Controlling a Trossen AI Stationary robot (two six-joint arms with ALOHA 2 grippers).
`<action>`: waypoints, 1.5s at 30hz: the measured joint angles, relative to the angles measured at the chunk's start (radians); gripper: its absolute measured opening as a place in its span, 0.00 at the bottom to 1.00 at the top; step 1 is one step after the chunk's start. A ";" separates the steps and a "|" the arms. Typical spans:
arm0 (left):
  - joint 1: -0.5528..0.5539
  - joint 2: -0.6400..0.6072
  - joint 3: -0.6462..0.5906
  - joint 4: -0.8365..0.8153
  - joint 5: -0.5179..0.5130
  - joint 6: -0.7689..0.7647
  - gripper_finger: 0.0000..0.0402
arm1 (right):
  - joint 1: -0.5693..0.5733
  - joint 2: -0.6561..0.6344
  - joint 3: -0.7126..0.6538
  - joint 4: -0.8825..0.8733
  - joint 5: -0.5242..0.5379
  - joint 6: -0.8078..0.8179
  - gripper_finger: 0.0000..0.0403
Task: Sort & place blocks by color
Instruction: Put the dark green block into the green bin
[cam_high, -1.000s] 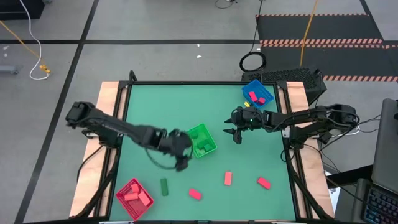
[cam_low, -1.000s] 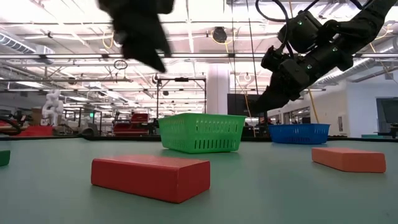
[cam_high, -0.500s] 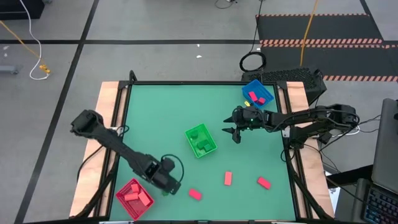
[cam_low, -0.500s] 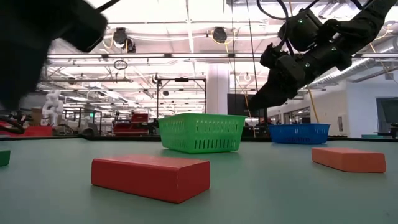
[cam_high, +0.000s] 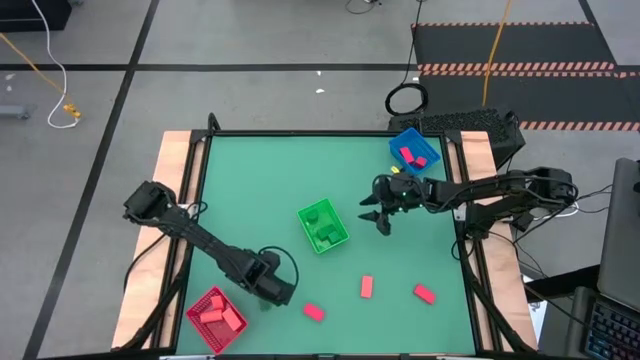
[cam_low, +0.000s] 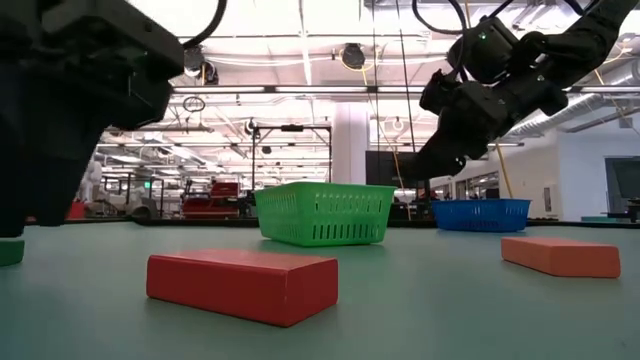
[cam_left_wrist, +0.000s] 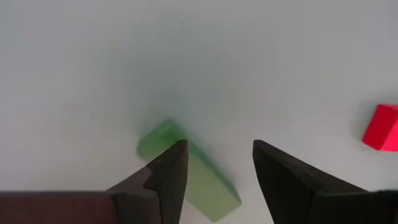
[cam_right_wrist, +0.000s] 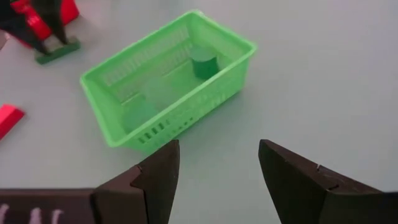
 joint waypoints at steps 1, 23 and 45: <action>0.000 0.000 0.000 -0.004 0.010 -0.012 0.45 | 0.004 0.000 0.000 -0.008 -0.007 0.001 0.53; -0.008 0.000 0.000 -0.032 0.050 -0.057 0.45 | 0.025 0.000 0.000 0.071 -0.005 -0.051 0.53; 0.007 0.108 0.005 -0.033 0.091 0.021 0.45 | 0.026 0.000 0.000 0.069 -0.005 -0.047 0.53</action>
